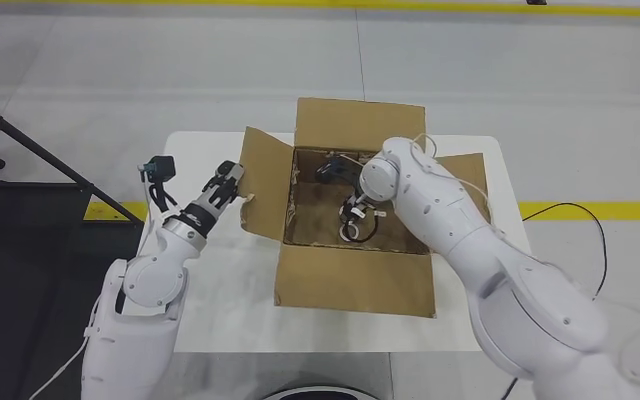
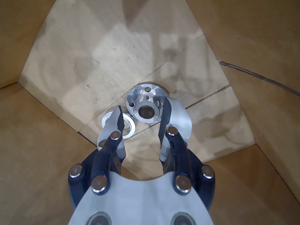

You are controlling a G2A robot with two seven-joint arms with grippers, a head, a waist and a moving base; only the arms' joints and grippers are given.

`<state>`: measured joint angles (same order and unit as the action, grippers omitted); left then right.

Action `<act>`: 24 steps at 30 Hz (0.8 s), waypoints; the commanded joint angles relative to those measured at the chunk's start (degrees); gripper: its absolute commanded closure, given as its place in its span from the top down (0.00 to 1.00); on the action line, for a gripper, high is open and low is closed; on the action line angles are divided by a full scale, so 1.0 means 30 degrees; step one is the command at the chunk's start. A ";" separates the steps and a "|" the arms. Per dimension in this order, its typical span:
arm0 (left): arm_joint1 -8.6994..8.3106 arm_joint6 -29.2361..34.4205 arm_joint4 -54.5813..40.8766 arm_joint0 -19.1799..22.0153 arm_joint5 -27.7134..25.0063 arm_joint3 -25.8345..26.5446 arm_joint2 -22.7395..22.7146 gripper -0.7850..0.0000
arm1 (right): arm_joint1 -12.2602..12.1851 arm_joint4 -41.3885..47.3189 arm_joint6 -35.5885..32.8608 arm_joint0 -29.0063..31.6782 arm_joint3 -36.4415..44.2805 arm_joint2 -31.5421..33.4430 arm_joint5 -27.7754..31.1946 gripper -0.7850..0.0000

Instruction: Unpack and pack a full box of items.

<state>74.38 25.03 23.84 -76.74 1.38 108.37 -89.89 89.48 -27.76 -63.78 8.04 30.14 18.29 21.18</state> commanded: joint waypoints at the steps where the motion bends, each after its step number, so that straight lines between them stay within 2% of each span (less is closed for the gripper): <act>1: -0.0018 -0.0018 0.0011 -0.0046 0.0003 0.0040 0.0029 0.00 | 0.0094 -0.0047 0.0064 0.0015 -0.0182 0.0028 0.0100 0.49; 7: -0.0072 -0.0168 -0.0028 -0.0220 0.0045 0.0178 0.0074 0.00 | 0.0395 -0.0243 0.0102 0.0024 -0.0665 0.0116 0.0327 0.47; 15: -0.0146 -0.0313 -0.0094 -0.0424 0.0075 0.0279 0.0092 0.00 | 0.0699 -0.0546 0.0197 0.0019 -0.1214 0.0266 0.0548 0.30; 18: -0.0169 -0.0402 -0.0126 -0.0469 0.0073 0.0286 0.0107 0.00 | 0.0785 -0.0658 0.0243 0.0002 -0.1378 0.0342 0.0567 0.19; 19: -0.0177 -0.0430 -0.0137 -0.0480 0.0077 0.0286 0.0110 0.02 | 0.0808 -0.0690 0.0242 -0.0005 -0.1415 0.0370 0.0585 0.18; 22: -0.0200 -0.0493 -0.0165 -0.0514 0.0100 0.0280 0.0133 0.13 | 0.0856 -0.0789 0.0278 -0.0062 -0.1465 0.0475 0.0641 0.00; 23: -0.0208 -0.0509 -0.0178 -0.0517 0.0122 0.0285 0.0133 0.18 | 0.0861 -0.0834 0.0317 -0.0088 -0.1473 0.0516 0.0638 0.00; 24: -0.0215 -0.0538 -0.0194 -0.0525 0.0139 0.0291 0.0138 0.27 | 0.0861 -0.0856 0.0344 -0.0107 -0.1466 0.0565 0.0660 0.00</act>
<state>73.76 23.49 23.30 -78.30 1.74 109.23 -89.48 92.07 -30.26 -62.81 7.78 25.73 19.87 23.13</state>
